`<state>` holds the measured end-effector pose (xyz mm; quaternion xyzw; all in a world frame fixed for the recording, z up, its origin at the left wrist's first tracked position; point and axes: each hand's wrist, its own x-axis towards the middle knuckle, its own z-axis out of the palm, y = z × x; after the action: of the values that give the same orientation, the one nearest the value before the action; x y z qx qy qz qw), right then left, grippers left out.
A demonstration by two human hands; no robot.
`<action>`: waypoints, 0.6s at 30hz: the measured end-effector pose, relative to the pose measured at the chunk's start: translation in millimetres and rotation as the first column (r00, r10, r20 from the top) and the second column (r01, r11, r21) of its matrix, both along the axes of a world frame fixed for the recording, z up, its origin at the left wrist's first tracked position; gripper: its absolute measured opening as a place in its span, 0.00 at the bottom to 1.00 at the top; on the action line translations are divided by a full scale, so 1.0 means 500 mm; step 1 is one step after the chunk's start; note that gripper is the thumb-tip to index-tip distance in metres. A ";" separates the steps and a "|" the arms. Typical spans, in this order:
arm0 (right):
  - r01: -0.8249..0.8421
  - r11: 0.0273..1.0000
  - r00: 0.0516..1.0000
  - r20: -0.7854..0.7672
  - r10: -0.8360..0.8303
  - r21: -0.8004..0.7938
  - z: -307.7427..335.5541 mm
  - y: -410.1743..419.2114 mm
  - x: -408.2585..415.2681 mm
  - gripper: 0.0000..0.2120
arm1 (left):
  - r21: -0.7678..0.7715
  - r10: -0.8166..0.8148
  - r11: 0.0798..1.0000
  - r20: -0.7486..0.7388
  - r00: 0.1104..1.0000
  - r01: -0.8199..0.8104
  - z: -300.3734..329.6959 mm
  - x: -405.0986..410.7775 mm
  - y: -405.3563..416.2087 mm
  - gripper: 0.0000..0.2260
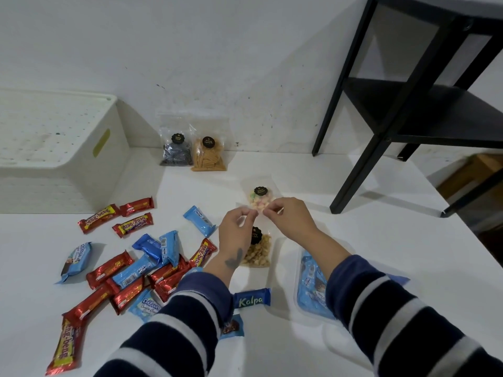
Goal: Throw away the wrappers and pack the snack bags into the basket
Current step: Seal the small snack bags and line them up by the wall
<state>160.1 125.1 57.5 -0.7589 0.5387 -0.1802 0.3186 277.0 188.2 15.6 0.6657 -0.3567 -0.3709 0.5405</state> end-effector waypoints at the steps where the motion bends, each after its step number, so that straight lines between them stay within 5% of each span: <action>1: 0.012 1.000 0.999 -0.038 -0.012 0.000 0.000 0.000 0.003 0.07 | 0.005 -0.008 1.000 0.008 1.000 0.008 -0.002 0.000 0.001 0.06; 7: 0.047 0.999 0.976 -0.212 -0.049 -0.015 0.007 0.000 0.021 0.08 | 0.064 -0.050 0.997 -0.015 0.999 0.051 -0.001 0.006 -0.006 0.06; 11: 0.031 0.999 0.997 0.076 -0.030 -0.020 -0.006 0.009 0.021 0.03 | 0.031 0.011 0.999 -0.028 1.000 -0.010 -0.005 0.013 -0.001 0.06; 13: 0.040 0.998 0.963 0.265 -0.053 0.053 -0.026 0.026 0.017 0.11 | 0.030 0.049 0.998 -0.029 0.998 -0.048 -0.006 0.020 -0.001 0.06; 18: 0.056 0.968 0.967 0.228 -0.114 0.246 -0.101 0.073 0.024 0.25 | 0.056 0.055 0.997 -0.011 0.998 -0.054 -0.003 0.037 -0.009 0.07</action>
<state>172.2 161.7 7.2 -0.6640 0.5458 -0.2187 0.4619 295.5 183.8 14.0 0.6876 -0.3245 -0.3701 0.5338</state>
